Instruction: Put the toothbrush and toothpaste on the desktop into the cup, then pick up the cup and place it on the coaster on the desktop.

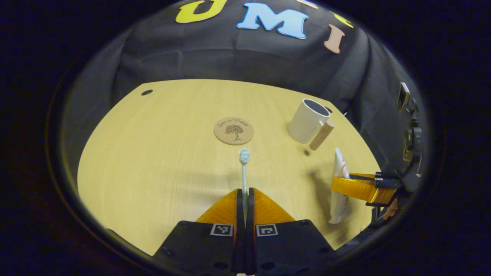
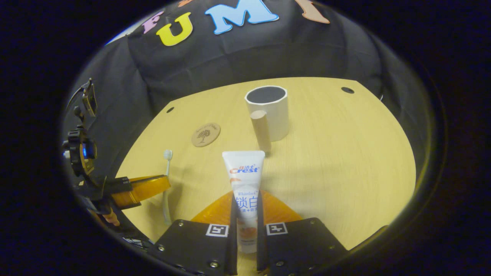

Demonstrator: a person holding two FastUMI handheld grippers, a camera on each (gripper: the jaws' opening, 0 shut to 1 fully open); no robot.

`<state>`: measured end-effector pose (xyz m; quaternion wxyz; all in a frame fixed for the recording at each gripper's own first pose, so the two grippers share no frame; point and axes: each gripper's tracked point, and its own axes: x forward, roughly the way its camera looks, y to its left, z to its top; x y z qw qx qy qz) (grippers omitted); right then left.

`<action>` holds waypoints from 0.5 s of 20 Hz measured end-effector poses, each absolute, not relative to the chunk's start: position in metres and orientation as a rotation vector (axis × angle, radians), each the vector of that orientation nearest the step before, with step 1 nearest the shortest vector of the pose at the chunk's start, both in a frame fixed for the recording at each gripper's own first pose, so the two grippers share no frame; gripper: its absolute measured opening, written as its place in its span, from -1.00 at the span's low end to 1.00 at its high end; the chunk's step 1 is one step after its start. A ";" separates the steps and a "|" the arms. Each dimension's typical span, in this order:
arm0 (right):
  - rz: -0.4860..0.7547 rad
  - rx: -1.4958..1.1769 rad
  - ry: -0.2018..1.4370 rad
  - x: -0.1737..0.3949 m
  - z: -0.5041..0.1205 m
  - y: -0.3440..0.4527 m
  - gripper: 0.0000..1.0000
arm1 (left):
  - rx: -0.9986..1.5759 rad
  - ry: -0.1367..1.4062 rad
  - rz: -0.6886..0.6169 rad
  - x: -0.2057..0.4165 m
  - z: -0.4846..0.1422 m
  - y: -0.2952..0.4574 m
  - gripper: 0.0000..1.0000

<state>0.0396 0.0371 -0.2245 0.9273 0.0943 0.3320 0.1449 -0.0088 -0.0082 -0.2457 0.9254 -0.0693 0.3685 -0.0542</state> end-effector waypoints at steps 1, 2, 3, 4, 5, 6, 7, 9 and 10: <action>0.297 0.191 0.666 0.038 -0.221 0.038 -0.58 | -0.144 0.734 -0.113 -0.012 -0.239 -0.007 -0.88; 0.302 0.191 0.647 0.037 -0.215 0.039 -0.58 | -0.152 0.711 -0.119 -0.015 -0.232 -0.007 -0.84; 0.304 0.191 0.629 0.036 -0.209 0.040 -0.58 | -0.162 0.687 -0.122 -0.017 -0.224 -0.007 -0.84; 0.303 0.189 0.616 0.035 -0.204 0.038 -0.58 | -0.167 0.664 -0.122 -0.020 -0.218 -0.005 -0.84; 0.307 0.188 0.601 0.035 -0.198 0.039 -0.58 | -0.173 0.643 -0.125 -0.022 -0.212 -0.004 -0.84; 0.312 0.184 0.585 0.035 -0.192 0.038 -0.58 | -0.178 0.620 -0.122 -0.024 -0.205 -0.003 -0.84; 0.315 0.174 0.575 0.033 -0.188 0.037 -0.58 | -0.184 0.605 -0.125 -0.023 -0.200 -0.003 -0.84; 0.317 0.157 0.543 0.033 -0.176 0.036 -0.58 | -0.201 0.580 -0.125 -0.023 -0.197 -0.002 -0.84; 0.319 0.152 0.527 0.033 -0.170 0.036 -0.58 | -0.212 0.562 -0.124 -0.023 -0.193 0.000 -0.84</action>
